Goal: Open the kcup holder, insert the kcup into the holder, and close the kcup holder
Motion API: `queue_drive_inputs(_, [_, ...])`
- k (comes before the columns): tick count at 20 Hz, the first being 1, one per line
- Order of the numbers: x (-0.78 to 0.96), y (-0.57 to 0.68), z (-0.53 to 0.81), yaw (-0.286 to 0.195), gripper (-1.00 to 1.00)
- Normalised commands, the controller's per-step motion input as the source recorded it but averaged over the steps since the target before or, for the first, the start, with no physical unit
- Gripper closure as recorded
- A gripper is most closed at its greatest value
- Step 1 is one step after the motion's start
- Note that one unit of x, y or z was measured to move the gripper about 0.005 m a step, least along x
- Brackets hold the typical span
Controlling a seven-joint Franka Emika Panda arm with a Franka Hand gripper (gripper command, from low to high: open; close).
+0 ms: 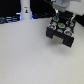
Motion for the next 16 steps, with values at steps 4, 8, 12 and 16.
queue_drive_inputs(4, [0.38,-0.47,0.40,0.085,-1.00])
queue_drive_inputs(8, [0.49,-0.45,0.26,0.060,-1.00])
queue_drive_inputs(12, [0.55,-0.31,0.18,0.053,-1.00])
queue_drive_inputs(16, [0.58,-0.25,0.15,0.047,-1.00])
